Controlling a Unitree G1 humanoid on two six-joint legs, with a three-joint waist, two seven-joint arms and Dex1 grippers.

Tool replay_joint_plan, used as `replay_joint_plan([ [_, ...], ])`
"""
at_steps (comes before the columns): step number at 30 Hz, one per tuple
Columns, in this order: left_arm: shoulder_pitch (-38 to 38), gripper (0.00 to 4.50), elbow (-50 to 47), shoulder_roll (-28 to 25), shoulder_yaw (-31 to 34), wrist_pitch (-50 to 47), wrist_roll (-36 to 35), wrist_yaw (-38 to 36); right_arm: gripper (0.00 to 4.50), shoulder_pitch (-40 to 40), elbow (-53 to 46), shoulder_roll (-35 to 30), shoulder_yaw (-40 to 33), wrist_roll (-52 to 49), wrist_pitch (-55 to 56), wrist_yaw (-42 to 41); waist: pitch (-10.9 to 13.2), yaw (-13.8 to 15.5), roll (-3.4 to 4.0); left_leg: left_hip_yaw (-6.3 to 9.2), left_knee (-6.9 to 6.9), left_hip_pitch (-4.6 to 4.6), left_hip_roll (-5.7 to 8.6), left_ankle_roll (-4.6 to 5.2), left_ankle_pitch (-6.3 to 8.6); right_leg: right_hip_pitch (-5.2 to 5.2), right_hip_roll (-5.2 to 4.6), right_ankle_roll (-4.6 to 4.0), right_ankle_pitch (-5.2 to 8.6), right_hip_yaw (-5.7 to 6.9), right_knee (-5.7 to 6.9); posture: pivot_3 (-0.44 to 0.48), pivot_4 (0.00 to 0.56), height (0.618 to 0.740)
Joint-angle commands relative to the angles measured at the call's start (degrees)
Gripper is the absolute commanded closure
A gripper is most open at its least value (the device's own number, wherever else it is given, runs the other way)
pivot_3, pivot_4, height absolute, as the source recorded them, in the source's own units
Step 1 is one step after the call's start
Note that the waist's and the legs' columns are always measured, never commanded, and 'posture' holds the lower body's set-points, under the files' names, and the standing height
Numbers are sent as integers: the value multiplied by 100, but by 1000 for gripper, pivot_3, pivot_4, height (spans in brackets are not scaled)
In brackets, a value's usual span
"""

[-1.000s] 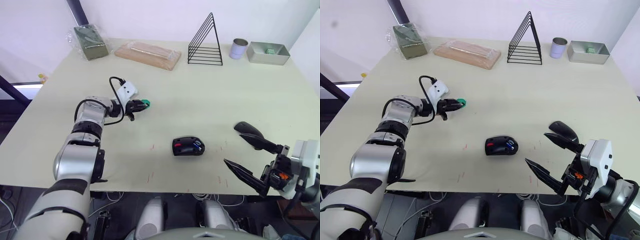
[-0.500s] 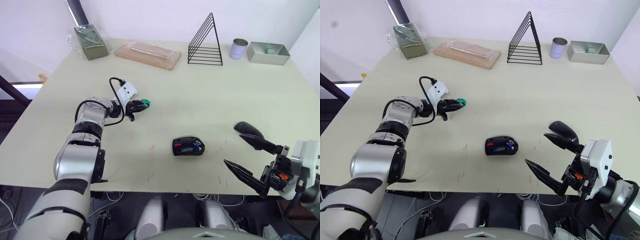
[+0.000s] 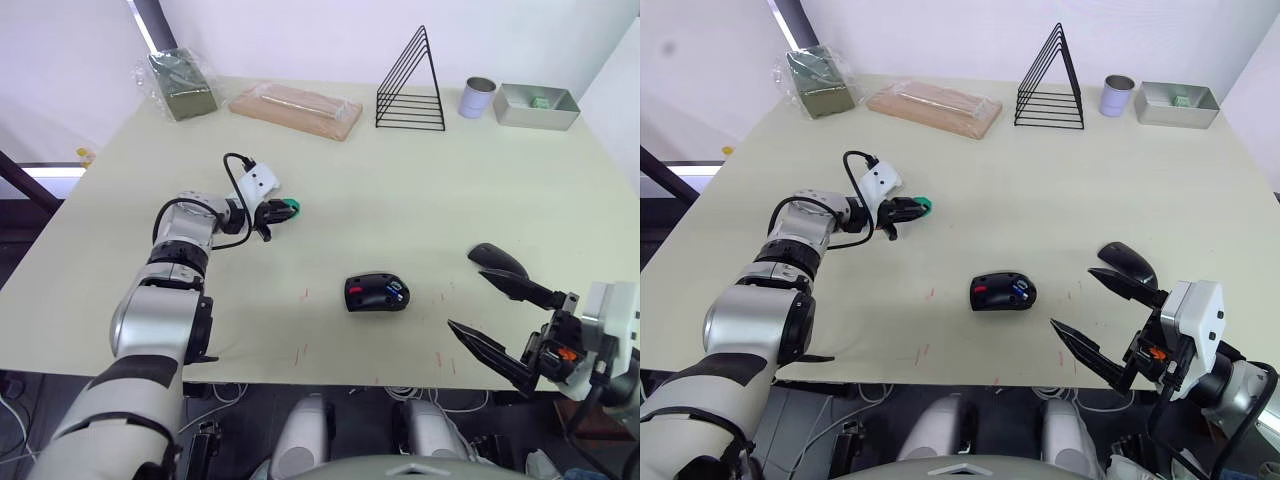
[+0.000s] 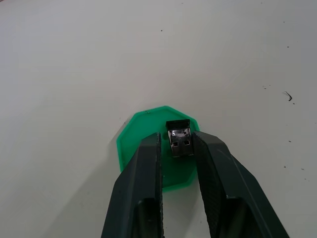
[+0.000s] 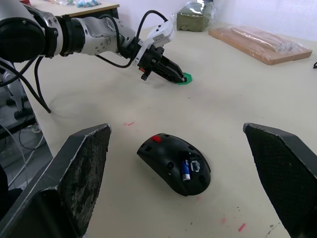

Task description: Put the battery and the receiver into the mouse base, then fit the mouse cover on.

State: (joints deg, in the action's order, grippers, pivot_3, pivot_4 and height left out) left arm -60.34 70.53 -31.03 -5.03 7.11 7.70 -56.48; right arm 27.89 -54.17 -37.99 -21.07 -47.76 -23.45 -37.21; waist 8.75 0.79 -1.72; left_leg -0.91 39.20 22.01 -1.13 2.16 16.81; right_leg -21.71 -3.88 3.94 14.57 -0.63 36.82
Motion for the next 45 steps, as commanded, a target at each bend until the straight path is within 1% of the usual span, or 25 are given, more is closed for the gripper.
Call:
replay_joint_plan([
  [1,-96,3404,3,-32,7,119,29,-10,0,11,-192,14,-6,-17,139,-28,0,0,0,0,0,0,0,0,0,0,0,0,0,0,0,0,150,740],
  [6,-82,3404,5,-38,-6,131,46,-27,0,3,-166,11,0,-17,146,-47,0,0,0,0,0,0,0,0,0,0,0,0,0,0,0,0,150,740],
  [10,-67,4483,-1,-34,-11,141,49,-53,0,-13,-154,6,9,-17,139,-52,0,0,0,0,0,0,0,0,0,0,0,0,0,0,0,0,150,740],
  [21,-77,4483,-39,-57,49,117,-16,-144,0,-118,-110,-15,24,-37,102,-55,0,0,0,0,0,0,0,0,0,0,0,0,0,0,0,0,150,740],
  [24,-144,4483,-111,-67,287,-124,-320,-451,0,-190,-116,-28,48,-68,57,1,0,-2,0,0,0,0,0,0,0,0,0,0,0,0,1,0,150,740],
  [25,-119,4483,-270,-130,331,-184,-440,-786,0,-390,-144,-20,130,-157,-58,233,0,0,0,0,0,0,0,0,0,0,0,0,0,0,1,0,150,740],
  [26,-88,4483,-446,-179,373,-272,-553,-1085,0,-599,-148,-82,255,-275,-269,455,0,1,0,1,1,0,0,0,0,0,0,0,0,1,1,0,150,740],
  [28,6,4483,-875,-231,413,-484,-733,-1495,0,-1095,-131,-193,572,-32,-553,774,2,-6,-4,1,1,0,0,0,0,0,0,0,0,1,1,0,150,740],
  [29,47,4483,-1034,-223,424,-588,-797,-1582,0,-1227,-113,-246,658,85,-621,824,4,-28,-8,0,1,1,0,0,0,-1,1,0,0,1,2,0,150,740],
  [32,401,4483,-2114,-204,407,-1137,-1098,-1890,0,-1916,24,-384,923,-150,-1058,1156,4,-46,-6,-8,7,-2,-6,-1,-1,-2,0,-2,-1,-6,3,0,150,740],
  [34,651,4483,-2932,-214,421,-1618,-1340,-1993,0,-2450,222,-437,1032,-847,-1505,1571,3,-15,-4,-4,7,-3,-9,-1,-1,-1,0,-3,0,-5,4,0,150,740],
  [35,783,4483,-3387,-214,415,-1874,-1475,-2038,0,-2778,314,-533,1062,-975,-1794,1806,4,-16,-1,-3,6,-4,-9,-1,-1,0,1,-3,0,-5,4,0,150,740],
  [36,957,4483,-3974,-233,412,-2171,-1647,-2064,0,-3284,603,-717,1148,-1655,-2229,2320,4,-22,-2,-4,4,-1,-13,-1,-1,-2,1,-3,0,-7,4,0,150,740],
  [38,1265,4483,-5019,-266,409,-2730,-1941,-2067,0,-4219,1214,-847,1359,-2723,-2757,2943,4,-5,-3,0,5,4,-17,-1,-1,-4,-4,-2,0,-3,2,0,150,740],
  [40,1484,4483,-5792,-292,403,-3122,-2145,-1979,0,-4900,1720,-865,1559,-3508,-3036,3360,9,-51,3,-6,6,1,-19,0,-1,-4,-16,-4,-2,-10,2,0,150,740],
  [42,1683,4483,-6573,-340,365,-3502,-2355,-1870,0,-5540,2370,-919,1824,-4411,-3321,4036,9,-42,6,3,5,-1,-22,-1,-2,-3,-18,-6,-1,-3,3,0,150,740],
  [45,1797,4483,-7298,-361,362,-3994,-2641,-1658,0,-6124,3091,-1020,2176,-5388,-3507,4813,10,-36,8,6,-5,1,-25,-1,-1,-5,-18,-9,0,0,-1,0,150,740],
])
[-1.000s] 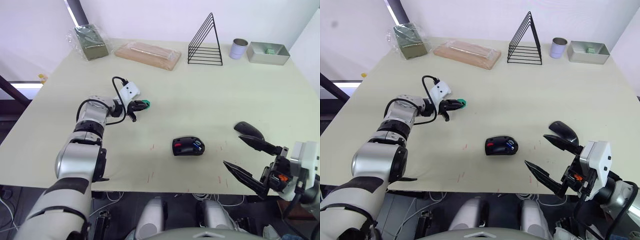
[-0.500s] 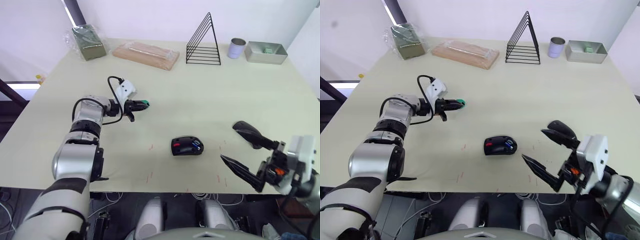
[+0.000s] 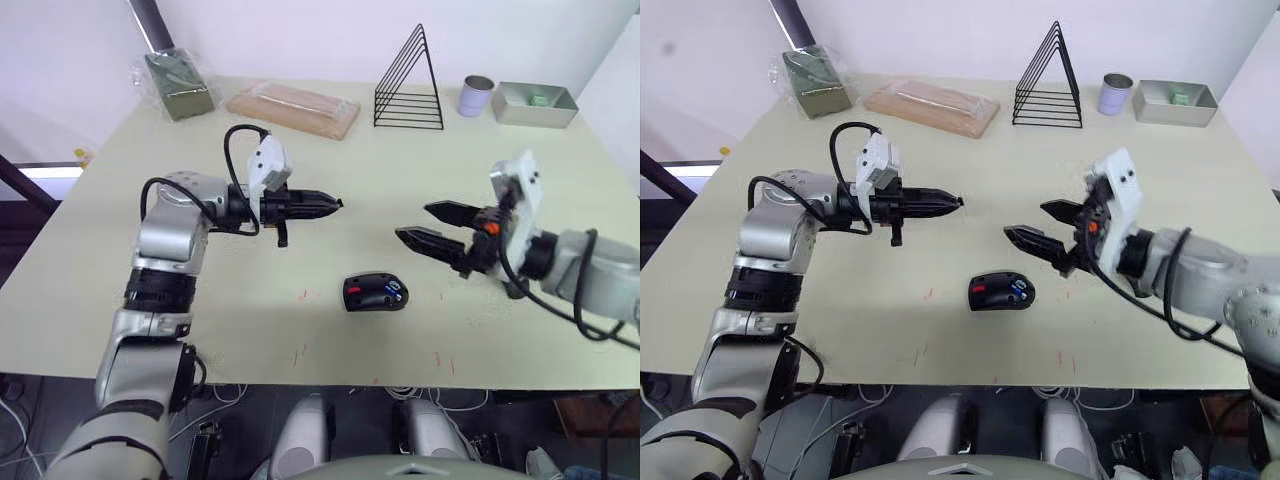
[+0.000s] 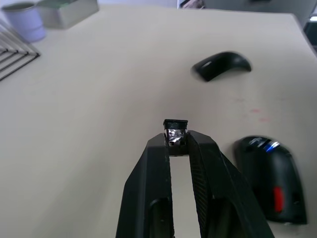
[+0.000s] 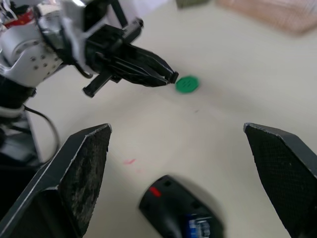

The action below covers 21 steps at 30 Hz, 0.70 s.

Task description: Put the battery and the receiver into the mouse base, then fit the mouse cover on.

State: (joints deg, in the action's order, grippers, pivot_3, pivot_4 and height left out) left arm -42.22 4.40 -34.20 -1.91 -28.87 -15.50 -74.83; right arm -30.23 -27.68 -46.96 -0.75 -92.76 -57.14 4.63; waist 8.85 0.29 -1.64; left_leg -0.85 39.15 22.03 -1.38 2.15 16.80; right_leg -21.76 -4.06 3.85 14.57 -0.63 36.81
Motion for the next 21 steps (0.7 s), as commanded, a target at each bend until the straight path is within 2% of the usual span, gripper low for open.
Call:
replay_joint_plan([
  [1,25,4483,-891,-77,34,-486,-396,215,0,-483,626,-118,239,-1158,-159,782,0,26,0,1,0,8,1,0,0,-3,-2,0,0,4,-6,0,150,740],
  [7,163,4483,-1575,-239,-80,-623,-611,360,0,-1063,1259,45,564,-2011,-278,1155,0,23,0,-5,1,15,6,5,2,-6,0,3,-1,3,-17,0,150,740],
  [18,198,4483,-1718,-358,-270,-288,-705,359,0,-1656,2177,672,553,-2024,-1018,991,2,31,3,-5,0,14,5,6,3,-7,6,2,-1,4,-12,0,150,740],
  [21,172,4483,-1648,-364,-335,-139,-673,327,749,-1757,2451,809,509,-2024,-1254,942,2,32,4,-7,0,19,5,7,4,-11,5,3,-1,4,-14,0,150,740],
])
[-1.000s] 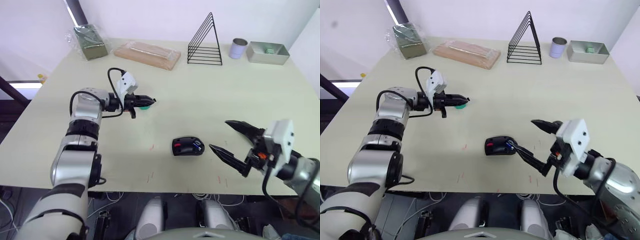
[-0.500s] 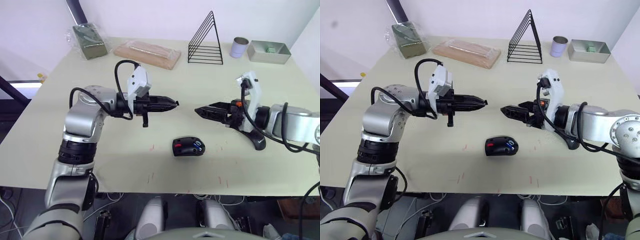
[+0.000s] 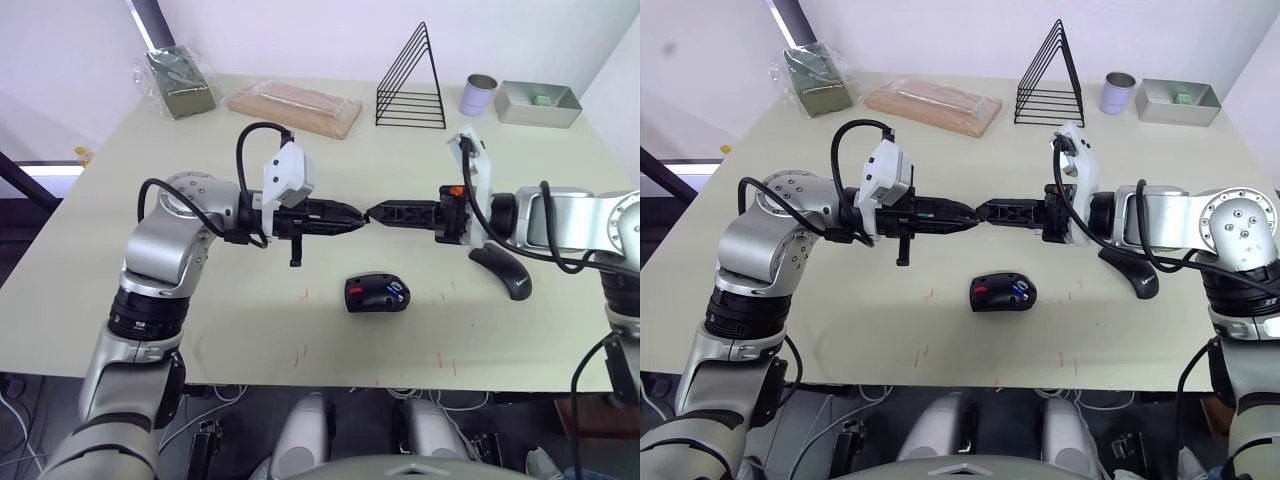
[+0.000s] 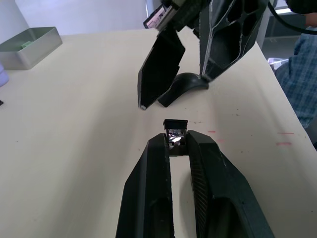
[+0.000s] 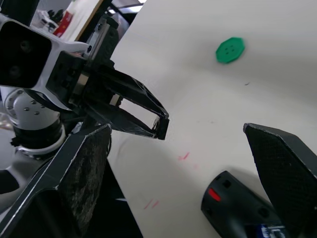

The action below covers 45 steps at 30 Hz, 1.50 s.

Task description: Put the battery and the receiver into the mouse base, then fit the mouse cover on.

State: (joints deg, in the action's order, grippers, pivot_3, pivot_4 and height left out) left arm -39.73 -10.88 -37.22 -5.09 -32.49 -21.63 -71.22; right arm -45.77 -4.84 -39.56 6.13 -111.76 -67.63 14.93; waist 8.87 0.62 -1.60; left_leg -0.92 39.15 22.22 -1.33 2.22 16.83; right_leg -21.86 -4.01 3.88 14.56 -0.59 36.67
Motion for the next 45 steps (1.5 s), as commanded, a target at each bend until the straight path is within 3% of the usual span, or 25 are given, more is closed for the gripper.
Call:
replay_joint_plan([
  [1,-92,4483,-88,-57,-29,255,-56,-35,1290,-228,242,107,-196,-124,-264,-91,0,0,0,-1,0,5,0,1,0,-5,0,0,0,0,-1,0,150,740],
  [4,-111,4483,-64,-40,-53,314,-65,-24,2628,-276,403,189,-236,-124,-400,-78,-1,6,-1,0,1,33,2,1,0,-35,-1,2,-1,0,3,0,150,740],
  [24,-196,4483,52,-51,-241,520,-27,-22,2628,-295,768,500,-426,-124,-798,-67,-1,-3,-1,-7,3,57,3,2,0,-62,1,3,-2,-5,9,0,150,740],
  [28,-202,4483,37,-63,-257,526,-35,-55,3712,-291,779,547,-451,-124,-796,-55,-2,-4,-1,-7,2,58,3,2,0,-62,1,3,-2,-6,9,0,150,740],
  [45,-224,4483,110,-83,-328,648,3,-19,3712,-216,740,612,-481,-124,-807,-16,-2,-5,-1,-7,2,59,2,2,-1,-63,1,3,-2,-6,9,0,150,740],
])
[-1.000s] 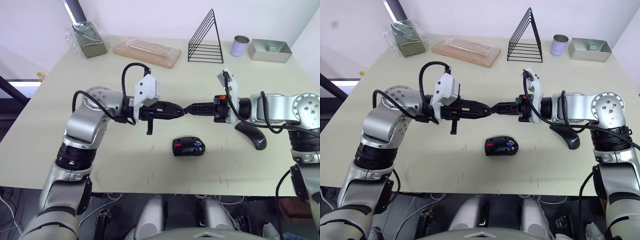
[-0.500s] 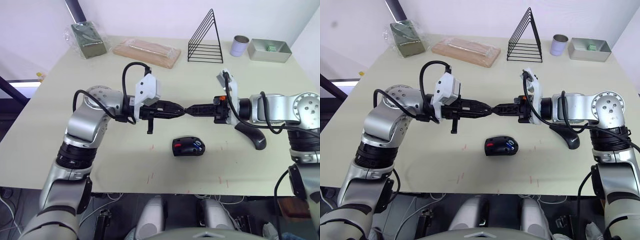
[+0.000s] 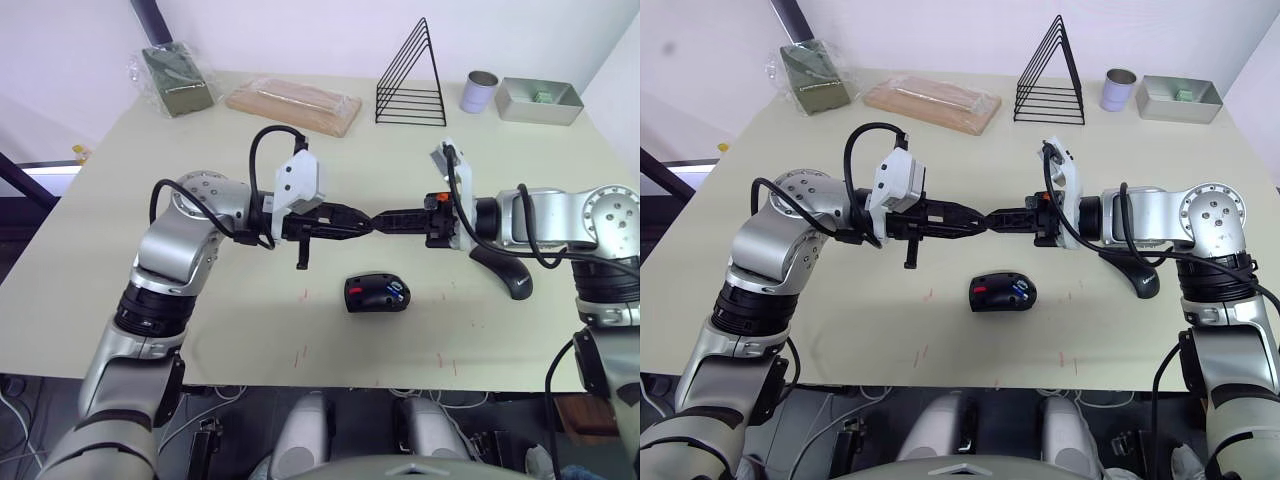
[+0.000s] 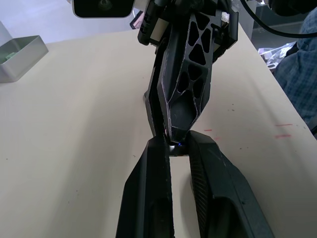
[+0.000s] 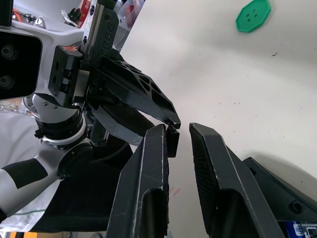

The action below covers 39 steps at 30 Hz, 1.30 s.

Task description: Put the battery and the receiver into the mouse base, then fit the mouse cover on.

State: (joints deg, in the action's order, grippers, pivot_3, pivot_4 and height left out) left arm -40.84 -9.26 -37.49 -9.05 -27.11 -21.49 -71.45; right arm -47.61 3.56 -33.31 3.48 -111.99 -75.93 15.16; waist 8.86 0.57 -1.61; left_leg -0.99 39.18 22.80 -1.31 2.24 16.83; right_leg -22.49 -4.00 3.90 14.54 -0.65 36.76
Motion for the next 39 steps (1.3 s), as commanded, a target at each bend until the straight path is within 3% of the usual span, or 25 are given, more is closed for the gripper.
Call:
replay_joint_plan([
  [1,-110,4483,-48,-60,66,117,-6,4,3712,-34,-95,-27,-218,-101,17,-44,0,0,0,0,0,0,0,0,0,0,0,0,0,0,0,0,150,740],
  [21,-135,4483,36,-41,6,268,32,-1,3712,37,-143,-17,-245,-101,22,-67,0,1,0,0,0,1,0,0,0,0,0,0,0,0,-1,0,150,740],
  [24,-131,4483,24,-41,-1,275,31,-5,4459,49,-149,0,-242,-101,28,-54,0,1,0,0,0,1,0,0,0,0,0,0,0,0,-1,0,150,740],
  [39,-99,4483,84,-28,-11,277,55,-30,4485,81,-205,34,-256,-101,40,-13,0,0,0,0,0,2,-1,0,0,-1,0,0,0,0,-1,0,150,740],
])
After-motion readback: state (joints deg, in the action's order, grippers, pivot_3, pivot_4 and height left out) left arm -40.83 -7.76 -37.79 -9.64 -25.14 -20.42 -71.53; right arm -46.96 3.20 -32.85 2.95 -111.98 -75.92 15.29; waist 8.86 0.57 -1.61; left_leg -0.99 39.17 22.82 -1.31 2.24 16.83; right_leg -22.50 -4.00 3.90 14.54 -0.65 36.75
